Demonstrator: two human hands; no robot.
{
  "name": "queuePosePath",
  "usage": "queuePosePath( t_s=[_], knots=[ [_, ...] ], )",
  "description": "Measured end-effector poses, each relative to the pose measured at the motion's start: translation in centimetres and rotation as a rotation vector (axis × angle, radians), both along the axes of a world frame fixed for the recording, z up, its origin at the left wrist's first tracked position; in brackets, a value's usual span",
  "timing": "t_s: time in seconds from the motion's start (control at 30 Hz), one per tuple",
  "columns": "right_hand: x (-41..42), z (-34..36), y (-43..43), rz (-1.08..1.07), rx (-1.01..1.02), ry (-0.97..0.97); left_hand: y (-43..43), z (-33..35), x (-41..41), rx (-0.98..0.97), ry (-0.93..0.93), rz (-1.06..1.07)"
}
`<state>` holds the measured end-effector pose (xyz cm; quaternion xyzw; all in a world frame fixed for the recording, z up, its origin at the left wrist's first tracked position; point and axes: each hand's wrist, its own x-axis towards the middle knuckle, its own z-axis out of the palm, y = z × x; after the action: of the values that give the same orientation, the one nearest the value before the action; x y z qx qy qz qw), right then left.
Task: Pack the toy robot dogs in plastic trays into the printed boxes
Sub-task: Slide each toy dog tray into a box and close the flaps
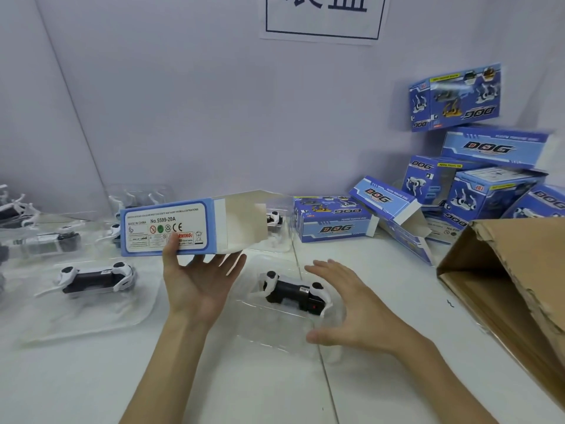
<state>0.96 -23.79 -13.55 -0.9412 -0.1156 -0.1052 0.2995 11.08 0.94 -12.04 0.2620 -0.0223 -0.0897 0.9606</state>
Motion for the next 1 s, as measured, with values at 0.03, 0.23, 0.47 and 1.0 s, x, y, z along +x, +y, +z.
queuePosePath(
  t_s=[0.03, 0.23, 0.47, 1.0],
  knots=[
    [0.0, -0.1, 0.0, -0.017, -0.003, -0.026, 0.0, -0.1, 0.0, 0.006, 0.008, 0.002],
    [0.0, 0.2, 0.6, -0.128, 0.175, -0.256, 0.1, -0.4, 0.2, 0.025, 0.02, 0.007],
    [-0.3, 1.7, -1.2, -0.003, 0.762, -0.254, 0.1, -0.7, 0.5, 0.013, 0.024, -0.013],
    [-0.4, 1.3, 0.4, -0.042, 0.771, -0.299, -0.8, -0.2, -0.5, 0.228, -0.223, -0.14]
  ],
)
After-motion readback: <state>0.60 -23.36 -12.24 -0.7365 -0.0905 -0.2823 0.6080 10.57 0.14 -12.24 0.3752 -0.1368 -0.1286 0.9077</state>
